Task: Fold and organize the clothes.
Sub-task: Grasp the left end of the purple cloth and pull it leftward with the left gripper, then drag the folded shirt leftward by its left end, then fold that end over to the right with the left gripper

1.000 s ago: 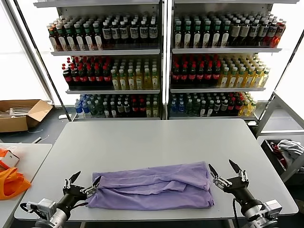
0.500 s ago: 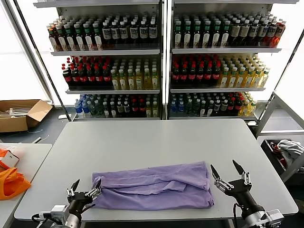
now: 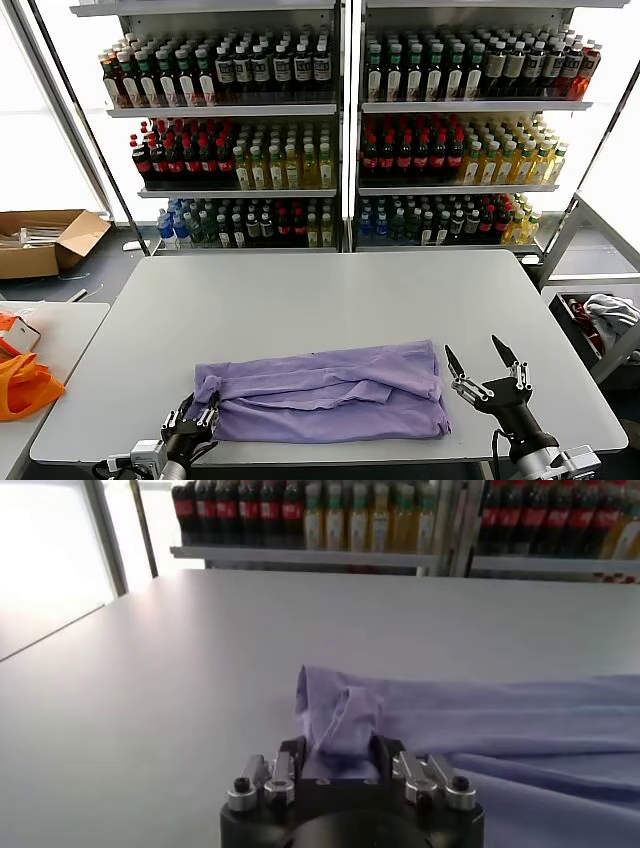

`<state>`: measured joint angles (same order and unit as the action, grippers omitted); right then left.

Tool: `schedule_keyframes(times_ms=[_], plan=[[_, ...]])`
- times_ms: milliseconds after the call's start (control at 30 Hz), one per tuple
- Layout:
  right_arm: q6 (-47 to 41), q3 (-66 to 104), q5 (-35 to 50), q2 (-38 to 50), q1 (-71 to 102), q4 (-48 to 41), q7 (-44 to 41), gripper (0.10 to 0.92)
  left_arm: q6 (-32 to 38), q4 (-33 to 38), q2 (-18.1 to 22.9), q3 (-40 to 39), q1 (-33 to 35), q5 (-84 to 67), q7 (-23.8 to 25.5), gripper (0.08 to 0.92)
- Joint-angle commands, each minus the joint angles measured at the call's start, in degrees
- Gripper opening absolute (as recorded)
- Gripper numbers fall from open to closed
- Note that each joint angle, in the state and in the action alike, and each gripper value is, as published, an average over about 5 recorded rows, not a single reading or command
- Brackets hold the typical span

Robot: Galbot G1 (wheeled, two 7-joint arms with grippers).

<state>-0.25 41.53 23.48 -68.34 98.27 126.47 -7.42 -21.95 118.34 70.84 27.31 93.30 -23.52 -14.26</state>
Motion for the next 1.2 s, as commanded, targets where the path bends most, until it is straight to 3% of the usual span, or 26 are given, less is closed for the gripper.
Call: schedule_keyframes(times_ms=[33,233,400,567,767,867,1000,1200], plan=[[0.5,0.1,0.3,0.0,0.0,-0.1,0.1,0.823,-0.5,-0.6,0.7,-1.0,-0.1,-0.5,-0.4,0.406],[0.4,0.4,1.2,0.2,-0.3,-0.2,0.1,0.823,0.3,0.9,-0.5,1.6,-0.1,-0.8,0.6,0.233],[0.5,0.8,2.0,0.7,-0.5,-0.5,0.0,0.823,0.6,1.0,-6.2,11.3,-1.2,-4.4,3.7,0.113],[0.8,0.6,2.5,0.9,-1.0,-0.7,0.1,0.823,0.4,-3.5,-15.1,23.8,-3.5,-10.0,7.4,0.098],[1.2,0.1,2.6,1.0,-1.1,-0.3,0.1,0.823,0.4,-9.6,-22.8,30.2,-5.0,-10.2,14.7,0.098],[1.2,0.2,2.7,1.0,-0.8,0.2,0.1,0.823,0.1,-8.1,-24.9,29.8,-5.7,-11.3,14.7,0.098],[1.2,0.3,2.7,0.6,-0.1,1.1,0.1,0.823,-1.6,1.3,-24.5,25.6,-4.4,-15.8,13.2,0.098],[1.3,0.5,1.9,-0.5,1.1,1.4,-0.1,0.823,-1.5,10.6,-21.5,6.2,-3.8,-17.5,8.6,0.098]])
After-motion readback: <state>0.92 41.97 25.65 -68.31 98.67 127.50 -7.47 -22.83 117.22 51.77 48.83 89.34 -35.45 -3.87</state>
